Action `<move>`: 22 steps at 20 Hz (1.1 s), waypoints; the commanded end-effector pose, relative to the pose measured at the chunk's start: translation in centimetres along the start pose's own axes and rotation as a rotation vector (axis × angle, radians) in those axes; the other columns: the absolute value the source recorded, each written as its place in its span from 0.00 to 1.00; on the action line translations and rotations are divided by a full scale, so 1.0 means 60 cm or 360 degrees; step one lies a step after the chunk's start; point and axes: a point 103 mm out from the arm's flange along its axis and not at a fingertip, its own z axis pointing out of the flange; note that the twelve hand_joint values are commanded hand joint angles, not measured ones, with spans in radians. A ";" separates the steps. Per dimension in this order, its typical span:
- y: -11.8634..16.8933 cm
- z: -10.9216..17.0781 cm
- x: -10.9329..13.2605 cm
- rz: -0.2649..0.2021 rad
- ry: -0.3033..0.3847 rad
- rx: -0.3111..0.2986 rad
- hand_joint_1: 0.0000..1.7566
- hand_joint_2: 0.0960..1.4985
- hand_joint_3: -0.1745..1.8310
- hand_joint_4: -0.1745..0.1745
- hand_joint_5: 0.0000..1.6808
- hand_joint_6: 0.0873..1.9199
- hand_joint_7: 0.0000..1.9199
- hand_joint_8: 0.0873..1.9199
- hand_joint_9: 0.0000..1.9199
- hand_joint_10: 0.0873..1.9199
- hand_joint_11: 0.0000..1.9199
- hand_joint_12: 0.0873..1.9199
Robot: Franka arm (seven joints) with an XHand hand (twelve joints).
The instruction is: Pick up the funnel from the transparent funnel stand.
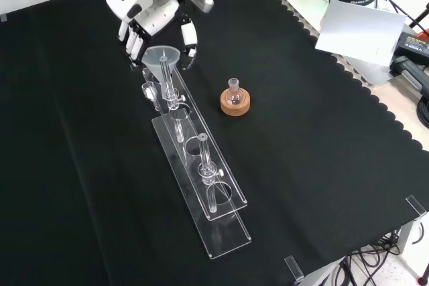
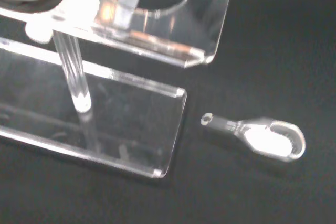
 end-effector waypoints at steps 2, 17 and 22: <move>-0.039 -0.077 -0.002 0.0042 -0.0113 -0.0065 0.49 0.39 0.44 0.34 0.41 0.32 0.46 0.34 0.59 0.18 0.34 0.66; -0.204 -0.152 0.015 0.0228 -0.0256 -0.0079 0.48 0.38 0.45 0.34 0.39 0.35 0.47 0.34 0.61 0.18 0.35 0.65; -0.249 -0.147 0.038 0.0264 -0.0296 -0.0054 0.48 0.38 0.45 0.34 0.39 0.36 0.47 0.34 0.62 0.18 0.35 0.65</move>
